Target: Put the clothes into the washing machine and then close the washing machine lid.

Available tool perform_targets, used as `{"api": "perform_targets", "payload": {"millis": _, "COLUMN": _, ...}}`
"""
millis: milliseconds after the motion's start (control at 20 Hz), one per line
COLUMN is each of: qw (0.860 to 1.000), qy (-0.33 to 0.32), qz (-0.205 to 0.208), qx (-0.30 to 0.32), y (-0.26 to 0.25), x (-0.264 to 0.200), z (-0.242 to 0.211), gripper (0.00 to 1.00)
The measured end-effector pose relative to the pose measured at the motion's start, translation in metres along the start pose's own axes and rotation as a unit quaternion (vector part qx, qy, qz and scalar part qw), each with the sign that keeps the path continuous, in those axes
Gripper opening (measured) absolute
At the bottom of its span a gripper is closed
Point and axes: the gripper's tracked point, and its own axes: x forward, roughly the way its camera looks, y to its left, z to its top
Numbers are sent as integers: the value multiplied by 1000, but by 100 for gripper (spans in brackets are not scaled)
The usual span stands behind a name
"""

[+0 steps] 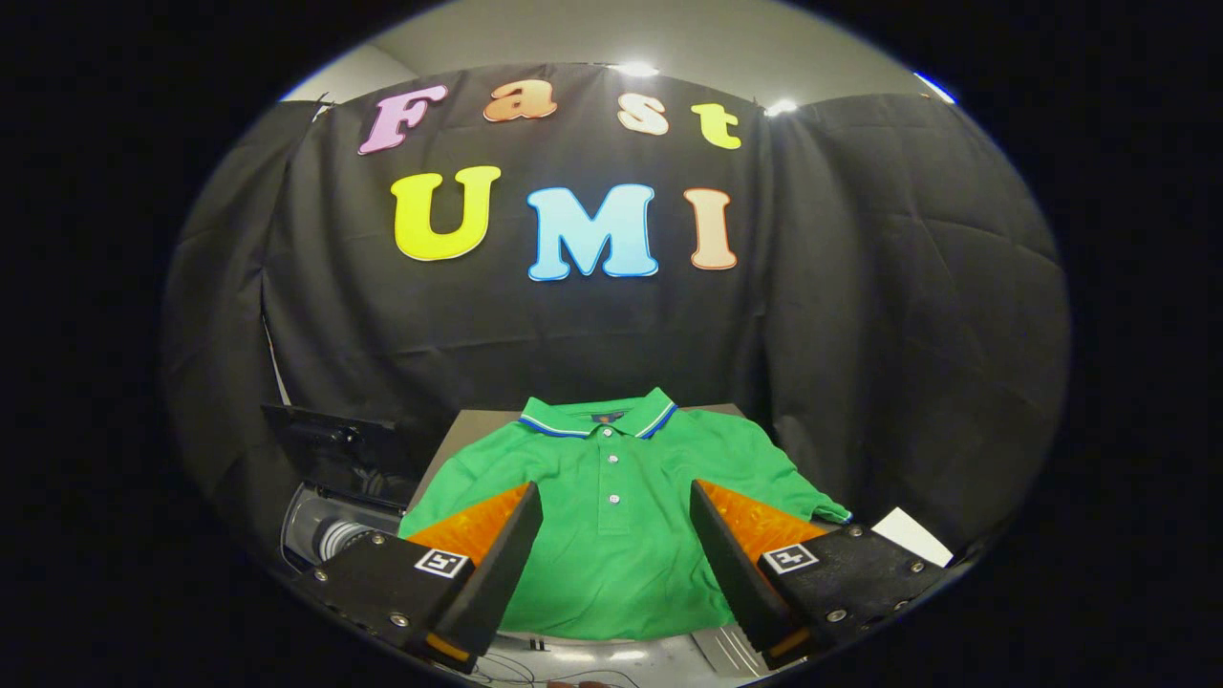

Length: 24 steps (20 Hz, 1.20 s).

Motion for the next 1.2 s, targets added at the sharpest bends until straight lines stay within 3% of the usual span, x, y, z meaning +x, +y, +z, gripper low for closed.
{"api": "perform_targets", "payload": {"millis": 300, "qw": 996, "qy": 86, "qz": 6, "qx": 9, "y": -10, "x": 50, "z": -33, "gripper": 96}}
{"api": "perform_targets", "payload": {"millis": 600, "qw": 990, "qy": 135, "qz": 25, "qx": 19, "y": -4, "x": 64, "z": -54, "gripper": 96}}
{"api": "perform_targets", "payload": {"millis": 900, "qw": 989, "qy": 147, "qz": 13, "qx": 26, "y": -5, "x": 67, "z": -52, "gripper": 96}}
{"api": "perform_targets", "payload": {"millis": 1200, "qw": 991, "qy": 132, "qz": 1, "qx": 31, "y": -7, "x": 71, "z": -52, "gripper": 84}}
